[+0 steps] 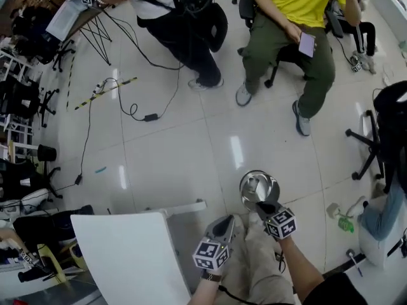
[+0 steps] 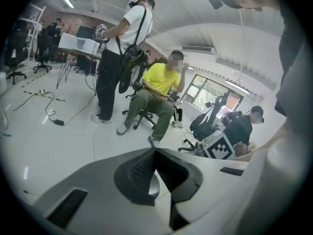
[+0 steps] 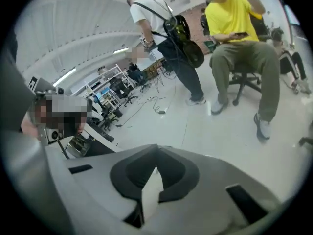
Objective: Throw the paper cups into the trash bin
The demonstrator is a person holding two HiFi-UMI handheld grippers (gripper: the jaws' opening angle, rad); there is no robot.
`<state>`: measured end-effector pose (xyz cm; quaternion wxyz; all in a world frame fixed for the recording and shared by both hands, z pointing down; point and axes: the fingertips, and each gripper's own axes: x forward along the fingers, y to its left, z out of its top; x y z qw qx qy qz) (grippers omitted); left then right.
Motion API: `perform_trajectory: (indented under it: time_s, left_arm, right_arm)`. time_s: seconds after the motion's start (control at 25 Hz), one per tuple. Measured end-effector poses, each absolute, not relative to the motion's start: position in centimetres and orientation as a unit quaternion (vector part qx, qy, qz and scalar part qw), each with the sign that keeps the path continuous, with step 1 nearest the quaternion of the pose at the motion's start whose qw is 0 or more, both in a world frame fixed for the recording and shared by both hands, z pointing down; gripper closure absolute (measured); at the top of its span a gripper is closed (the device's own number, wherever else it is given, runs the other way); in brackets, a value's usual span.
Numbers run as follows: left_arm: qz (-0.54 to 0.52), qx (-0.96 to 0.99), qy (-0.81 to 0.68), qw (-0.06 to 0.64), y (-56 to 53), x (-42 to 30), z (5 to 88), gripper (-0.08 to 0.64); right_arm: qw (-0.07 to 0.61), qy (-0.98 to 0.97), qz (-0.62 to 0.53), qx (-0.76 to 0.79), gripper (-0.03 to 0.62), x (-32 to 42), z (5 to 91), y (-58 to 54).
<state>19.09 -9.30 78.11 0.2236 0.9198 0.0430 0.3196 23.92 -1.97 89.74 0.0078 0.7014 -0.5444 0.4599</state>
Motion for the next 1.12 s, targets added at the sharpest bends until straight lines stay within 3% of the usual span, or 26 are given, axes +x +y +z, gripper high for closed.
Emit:
perform_trajectory:
  time_s: [0.44,0.76,1.12]
  left_arm:
    - [0.214,0.960,0.051,0.176,-11.9,22.8,60.4,0.557]
    - [0.136,0.977,0.070,0.148,-11.2,20.8,46.9,0.557]
    - [0.056,0.987,0.100,0.113,-10.7,20.4,35.2,0.557]
  right_arm:
    - [-0.030,-0.528,0.294,0.796,0.590,28.3,67.3,-3.7]
    - [-0.059,-0.535,0.165,0.826,0.591,27.5,49.4,-4.4]
    - [-0.059,-0.532,0.056,0.843,0.591,26.1,35.8,-2.3]
